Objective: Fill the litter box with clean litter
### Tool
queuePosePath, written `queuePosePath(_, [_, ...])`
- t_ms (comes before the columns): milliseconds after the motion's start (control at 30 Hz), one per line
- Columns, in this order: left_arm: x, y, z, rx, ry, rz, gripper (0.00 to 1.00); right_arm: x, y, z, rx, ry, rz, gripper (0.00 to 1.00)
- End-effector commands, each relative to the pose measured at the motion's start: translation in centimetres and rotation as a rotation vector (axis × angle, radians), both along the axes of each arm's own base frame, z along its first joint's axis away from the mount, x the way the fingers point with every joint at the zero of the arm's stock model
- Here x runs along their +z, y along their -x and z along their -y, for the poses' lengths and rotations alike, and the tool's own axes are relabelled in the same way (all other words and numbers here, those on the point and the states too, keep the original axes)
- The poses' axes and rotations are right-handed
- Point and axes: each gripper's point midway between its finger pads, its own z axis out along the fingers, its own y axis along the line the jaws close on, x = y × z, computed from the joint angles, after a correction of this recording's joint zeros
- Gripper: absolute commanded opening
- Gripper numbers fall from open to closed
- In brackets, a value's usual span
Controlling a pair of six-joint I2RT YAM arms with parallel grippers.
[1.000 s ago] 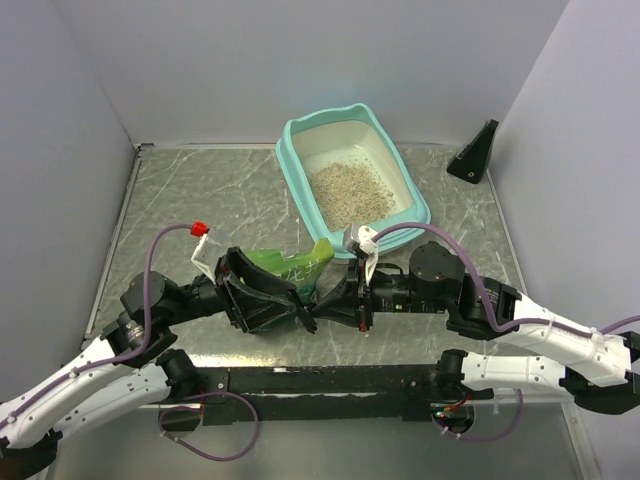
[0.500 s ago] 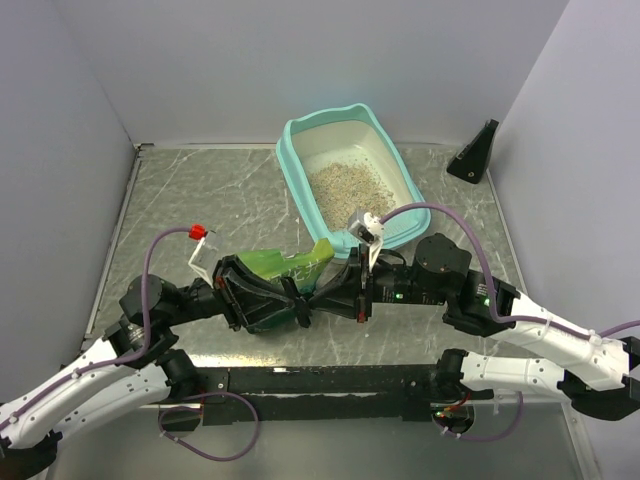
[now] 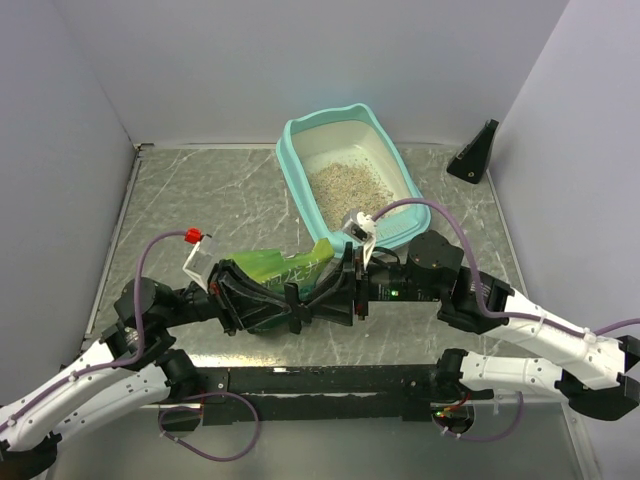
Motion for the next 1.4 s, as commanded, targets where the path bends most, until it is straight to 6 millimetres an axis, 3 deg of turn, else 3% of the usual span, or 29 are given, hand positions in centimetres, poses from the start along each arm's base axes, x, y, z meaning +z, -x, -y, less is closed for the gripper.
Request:
queuePosePath(0, [1.6,0.5,-0.4,-0.009,0.044,0.064,0.01,0.0,-0.8,0.1,-0.04,-0.004,0.008,0.55])
queuePosePath(167, [1.6,0.6,-0.7,-0.005,0.039,0.07,0.01,0.5,-1.7,2.7,-0.138,0.004,0.054,0.63])
queuePosePath(367, [1.6,0.7,-0.8,0.0,0.039,0.07,0.01,0.7,-1.5,4.3,-0.158,-0.027,0.084,0.64])
queuePosePath(567, [1.8,0.5,-0.6,0.001,0.047,0.056,0.01,0.4,-0.3,3.0,-0.062,-0.057,0.077,0.66])
queuePosePath(933, [1.8,0.0,-0.8,0.036,0.031,0.042,0.01,0.3,0.0,0.5,0.021,-0.075,0.045,0.7])
queuePosePath(1367, [1.4,-0.4,-0.7,0.052,0.02,0.031,0.01,0.8,0.1,0.6,0.024,-0.104,0.054,0.7])
